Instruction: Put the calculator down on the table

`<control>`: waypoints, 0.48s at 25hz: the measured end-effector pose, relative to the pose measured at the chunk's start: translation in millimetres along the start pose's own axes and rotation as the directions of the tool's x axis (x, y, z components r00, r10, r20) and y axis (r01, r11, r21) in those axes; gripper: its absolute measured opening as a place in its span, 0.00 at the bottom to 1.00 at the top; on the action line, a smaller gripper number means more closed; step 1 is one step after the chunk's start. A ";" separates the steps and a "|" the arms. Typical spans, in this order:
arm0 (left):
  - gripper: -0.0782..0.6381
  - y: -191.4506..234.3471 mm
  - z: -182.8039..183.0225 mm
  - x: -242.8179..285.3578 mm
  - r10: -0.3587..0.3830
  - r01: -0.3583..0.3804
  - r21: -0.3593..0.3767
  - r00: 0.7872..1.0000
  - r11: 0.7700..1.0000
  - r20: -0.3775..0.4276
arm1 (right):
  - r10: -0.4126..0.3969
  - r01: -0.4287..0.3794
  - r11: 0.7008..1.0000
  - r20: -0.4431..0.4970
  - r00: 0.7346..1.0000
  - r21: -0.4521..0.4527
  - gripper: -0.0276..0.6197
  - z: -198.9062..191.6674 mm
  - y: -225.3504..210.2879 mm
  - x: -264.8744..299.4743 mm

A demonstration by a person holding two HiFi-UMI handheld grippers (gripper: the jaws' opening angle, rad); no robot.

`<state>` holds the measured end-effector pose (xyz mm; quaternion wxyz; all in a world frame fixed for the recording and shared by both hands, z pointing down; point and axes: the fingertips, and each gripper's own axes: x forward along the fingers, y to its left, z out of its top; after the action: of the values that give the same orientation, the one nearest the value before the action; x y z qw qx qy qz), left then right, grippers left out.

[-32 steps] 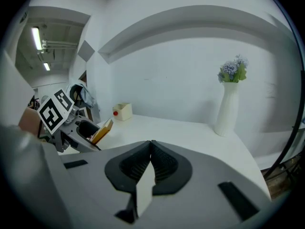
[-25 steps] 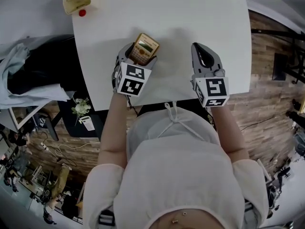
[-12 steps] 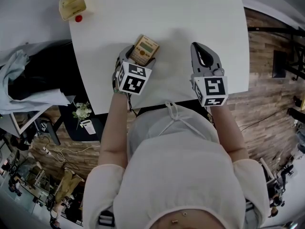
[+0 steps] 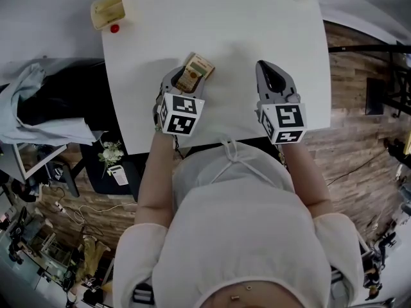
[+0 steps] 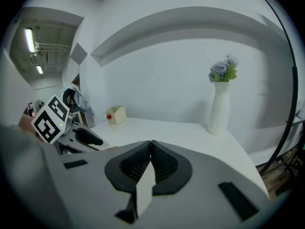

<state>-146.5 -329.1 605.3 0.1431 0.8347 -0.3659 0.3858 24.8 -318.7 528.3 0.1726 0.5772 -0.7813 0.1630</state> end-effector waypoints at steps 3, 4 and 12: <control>0.30 7.3 19.5 -22.1 0.043 -0.040 -0.033 0.996 0.999 0.082 | 0.008 -0.008 1.000 0.020 1.000 -0.016 0.05 10.6 3.5 -4.8; 0.25 9.4 25.9 -30.1 0.056 -0.052 -0.041 0.992 0.998 0.110 | 0.010 -0.010 1.000 0.026 1.000 -0.022 0.05 14.2 4.7 -6.7; 0.14 15.8 64.0 -94.4 0.165 -0.161 -0.035 0.945 0.986 0.282 | 0.030 -0.025 0.998 0.095 0.995 -0.061 0.05 43.7 12.2 -30.8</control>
<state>-164.5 -326.1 491.6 0.0614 0.8475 -0.4526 0.2705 18.0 -309.1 474.8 0.1500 0.5681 -0.8011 0.1140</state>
